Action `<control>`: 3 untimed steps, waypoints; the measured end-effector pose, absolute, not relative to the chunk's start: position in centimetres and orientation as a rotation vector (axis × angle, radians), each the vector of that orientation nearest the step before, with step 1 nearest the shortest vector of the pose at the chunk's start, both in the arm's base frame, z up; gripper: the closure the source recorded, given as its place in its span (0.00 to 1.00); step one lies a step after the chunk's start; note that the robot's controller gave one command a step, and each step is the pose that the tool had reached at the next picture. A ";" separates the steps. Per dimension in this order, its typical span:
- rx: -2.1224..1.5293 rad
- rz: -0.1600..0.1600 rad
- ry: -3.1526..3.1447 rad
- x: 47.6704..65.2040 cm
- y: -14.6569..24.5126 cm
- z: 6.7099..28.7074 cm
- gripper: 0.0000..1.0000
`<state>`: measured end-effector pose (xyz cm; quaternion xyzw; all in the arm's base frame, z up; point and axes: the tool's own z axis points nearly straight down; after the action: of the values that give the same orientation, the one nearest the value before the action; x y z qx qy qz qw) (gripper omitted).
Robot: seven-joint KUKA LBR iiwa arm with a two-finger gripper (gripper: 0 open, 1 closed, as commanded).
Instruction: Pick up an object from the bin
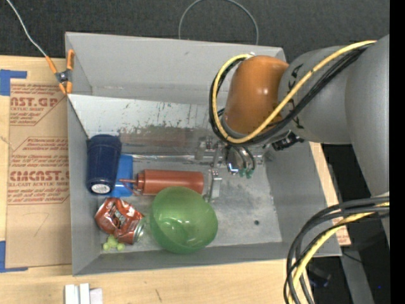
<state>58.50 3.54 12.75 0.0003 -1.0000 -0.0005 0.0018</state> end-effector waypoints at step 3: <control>-0.160 -0.005 -3.140 58.7 8.1 7.0 1.00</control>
Offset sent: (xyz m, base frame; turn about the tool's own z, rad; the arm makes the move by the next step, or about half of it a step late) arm 0.0003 0.0148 -0.0520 0.0422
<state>58.66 8.06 6.96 -0.0508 -0.9987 -0.0016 -0.0014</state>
